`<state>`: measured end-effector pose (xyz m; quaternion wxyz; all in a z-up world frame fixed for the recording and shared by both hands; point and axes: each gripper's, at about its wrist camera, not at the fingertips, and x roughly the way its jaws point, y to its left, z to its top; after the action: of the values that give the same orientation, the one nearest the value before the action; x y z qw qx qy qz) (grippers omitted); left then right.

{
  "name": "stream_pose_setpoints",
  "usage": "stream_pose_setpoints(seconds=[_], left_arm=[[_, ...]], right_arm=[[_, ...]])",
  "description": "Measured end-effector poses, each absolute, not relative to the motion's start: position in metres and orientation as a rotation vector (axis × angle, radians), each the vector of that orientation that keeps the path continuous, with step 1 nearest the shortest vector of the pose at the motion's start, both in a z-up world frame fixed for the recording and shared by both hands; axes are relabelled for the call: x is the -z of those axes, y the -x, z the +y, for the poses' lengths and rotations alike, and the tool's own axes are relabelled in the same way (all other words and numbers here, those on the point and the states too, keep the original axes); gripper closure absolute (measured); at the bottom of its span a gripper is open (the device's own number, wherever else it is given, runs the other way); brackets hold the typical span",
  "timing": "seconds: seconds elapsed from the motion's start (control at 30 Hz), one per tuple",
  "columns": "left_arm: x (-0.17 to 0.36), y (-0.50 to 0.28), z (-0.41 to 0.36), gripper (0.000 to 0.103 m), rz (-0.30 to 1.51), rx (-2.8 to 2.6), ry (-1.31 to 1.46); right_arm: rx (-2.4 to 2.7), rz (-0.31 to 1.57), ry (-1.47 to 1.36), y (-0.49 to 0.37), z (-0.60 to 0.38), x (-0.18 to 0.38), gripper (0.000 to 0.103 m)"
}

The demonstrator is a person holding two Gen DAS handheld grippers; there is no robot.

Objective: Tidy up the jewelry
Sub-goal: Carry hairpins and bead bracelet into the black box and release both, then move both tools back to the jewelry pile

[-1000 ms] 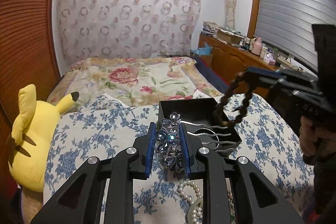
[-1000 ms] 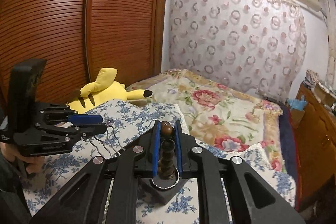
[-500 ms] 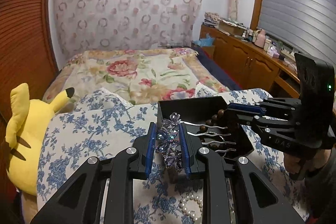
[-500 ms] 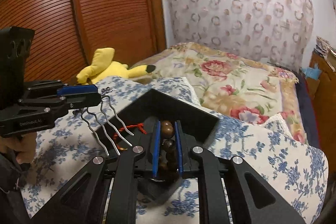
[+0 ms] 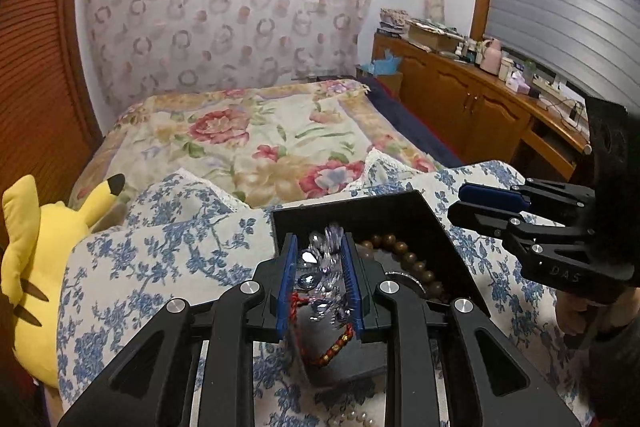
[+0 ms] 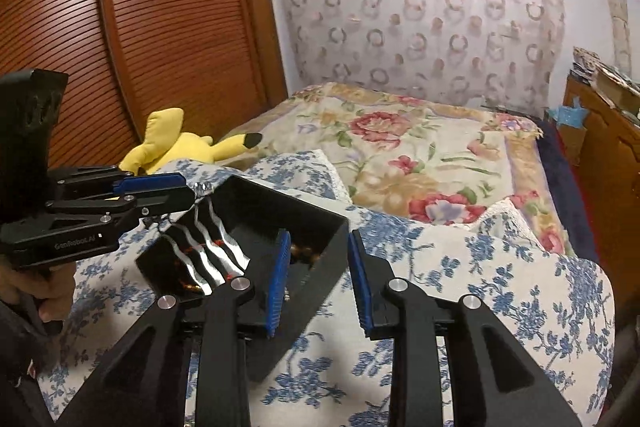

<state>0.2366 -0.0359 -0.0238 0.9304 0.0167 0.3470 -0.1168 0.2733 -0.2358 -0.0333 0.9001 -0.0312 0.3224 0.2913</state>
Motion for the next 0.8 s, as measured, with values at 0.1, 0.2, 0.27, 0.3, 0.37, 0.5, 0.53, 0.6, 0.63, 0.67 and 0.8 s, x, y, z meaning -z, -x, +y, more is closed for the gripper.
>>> stream_pose_setpoints(seconds=[0.1,0.2,0.27,0.3,0.37,0.5,0.53,0.6,0.63,0.67,0.8], left_arm=[[0.026,-0.238,-0.041,0.082,0.709,0.238,-0.048],[0.026,-0.238,-0.044,0.082,0.701,0.242,-0.052],[0.026,-0.236,-0.043,0.082,0.697,0.24,-0.049],[0.026,-0.234,-0.042,0.082,0.697,0.24,-0.043],[0.025,-0.23,-0.04,0.08,0.698,0.238,-0.04],[0.021,-0.212,-0.034,0.076,0.698,0.235,-0.039],[0.021,-0.206,-0.032,0.076,0.699,0.235,-0.044],[0.023,-0.193,-0.029,0.075,0.703,0.234,-0.053],[0.024,-0.189,-0.028,0.074,0.707,0.235,-0.054],[0.026,-0.183,-0.027,0.072,0.712,0.236,-0.054],[0.038,-0.156,-0.021,0.068,0.743,0.241,-0.053]], right_arm=[[-0.596,0.669,0.077,-0.275,-0.235,0.036,0.071],[-0.59,0.666,0.092,-0.274,-0.234,0.038,0.071],[-0.586,0.663,0.095,-0.273,-0.233,0.038,0.071],[-0.585,0.661,0.095,-0.272,-0.233,0.037,0.071],[-0.586,0.651,0.098,-0.271,-0.232,0.034,0.071],[-0.595,0.622,0.102,-0.261,-0.229,0.021,0.071],[-0.599,0.616,0.1,-0.257,-0.229,0.017,0.071],[-0.602,0.603,0.105,-0.25,-0.231,0.01,0.071],[-0.603,0.594,0.108,-0.243,-0.232,0.005,0.071],[-0.606,0.59,0.108,-0.239,-0.233,0.002,0.071],[-0.613,0.593,0.125,-0.214,-0.236,0.0,0.071]])
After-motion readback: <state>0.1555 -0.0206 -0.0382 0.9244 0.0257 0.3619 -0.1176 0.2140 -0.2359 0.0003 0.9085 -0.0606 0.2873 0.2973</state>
